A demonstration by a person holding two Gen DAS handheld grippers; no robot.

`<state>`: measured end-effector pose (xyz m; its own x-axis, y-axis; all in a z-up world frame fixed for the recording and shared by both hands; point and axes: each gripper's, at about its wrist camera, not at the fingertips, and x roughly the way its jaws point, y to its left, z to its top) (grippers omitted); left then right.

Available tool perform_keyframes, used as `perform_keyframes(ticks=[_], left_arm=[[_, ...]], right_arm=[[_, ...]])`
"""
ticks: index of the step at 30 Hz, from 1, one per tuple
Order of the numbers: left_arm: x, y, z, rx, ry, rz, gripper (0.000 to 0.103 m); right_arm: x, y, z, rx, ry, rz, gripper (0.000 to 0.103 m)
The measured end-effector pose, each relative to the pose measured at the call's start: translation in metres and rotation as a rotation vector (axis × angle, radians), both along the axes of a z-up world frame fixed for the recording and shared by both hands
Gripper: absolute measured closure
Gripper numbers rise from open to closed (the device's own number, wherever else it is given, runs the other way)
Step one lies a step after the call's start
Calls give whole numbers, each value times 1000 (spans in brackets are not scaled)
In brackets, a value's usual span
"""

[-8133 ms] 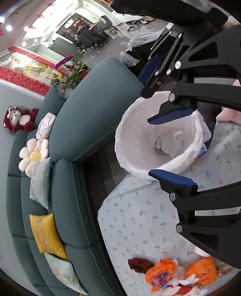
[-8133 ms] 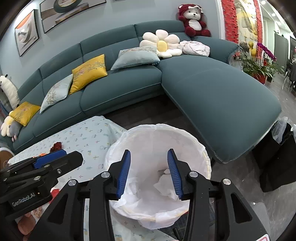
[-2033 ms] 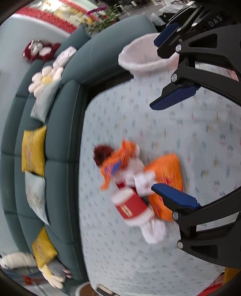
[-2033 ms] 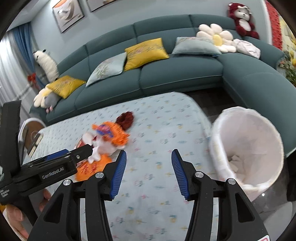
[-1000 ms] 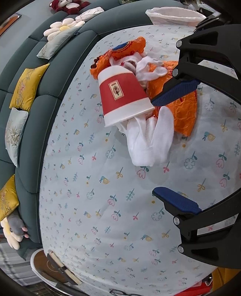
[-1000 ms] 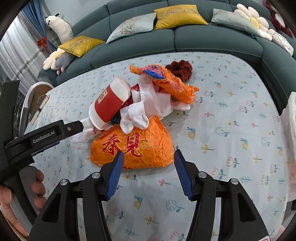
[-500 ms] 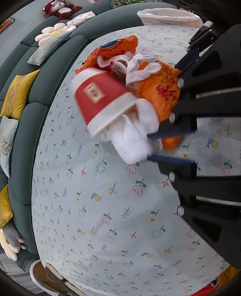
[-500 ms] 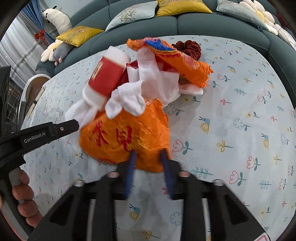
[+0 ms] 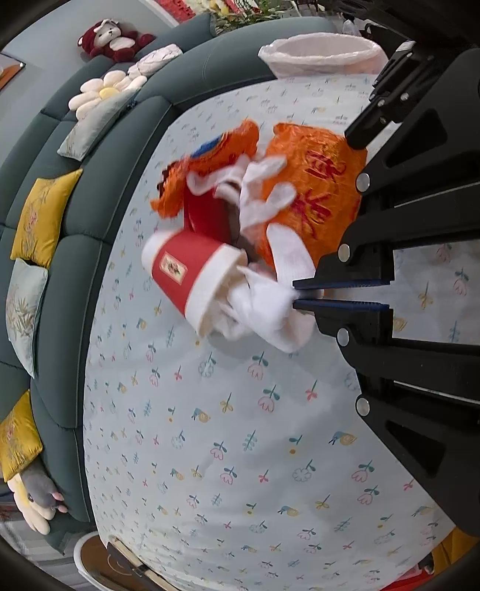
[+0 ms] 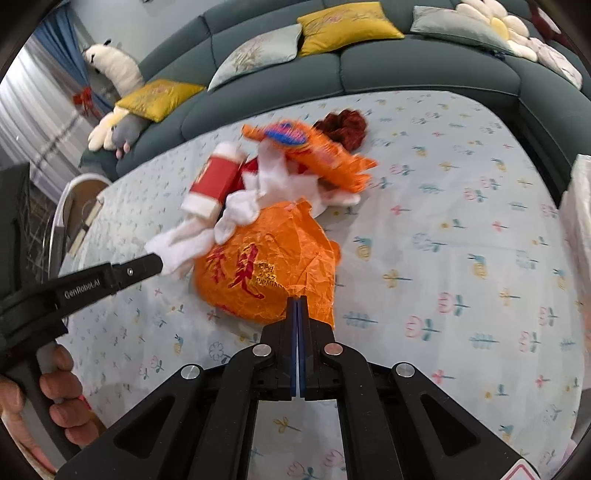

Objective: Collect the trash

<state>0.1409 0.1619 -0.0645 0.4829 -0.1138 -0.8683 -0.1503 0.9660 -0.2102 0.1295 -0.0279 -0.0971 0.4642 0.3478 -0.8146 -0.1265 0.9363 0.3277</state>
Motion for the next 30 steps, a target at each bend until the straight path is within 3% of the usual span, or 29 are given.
perform_keyframes(ticks=[16,22,25,27,30], left_arm=[[-16,-70,42,-53,-77,-184,101],[-23,-99,56,-59,-103,-248,102],[-25,-107,58,-52,-107,-263,102],[-25,-109,56,-48,-104,-268,102],[-23,-109,48,-46,-85,-269,102]], right_arm=[[-34,-107,71,-16,-149,-219,102],[-39,-140,76,-15,-145,-266,101],[-36,-146,58,-16,-89,-272,84],[-35,-147,45,5,-65,-273,63],[-30,-143,27,14,-27,-265,59]])
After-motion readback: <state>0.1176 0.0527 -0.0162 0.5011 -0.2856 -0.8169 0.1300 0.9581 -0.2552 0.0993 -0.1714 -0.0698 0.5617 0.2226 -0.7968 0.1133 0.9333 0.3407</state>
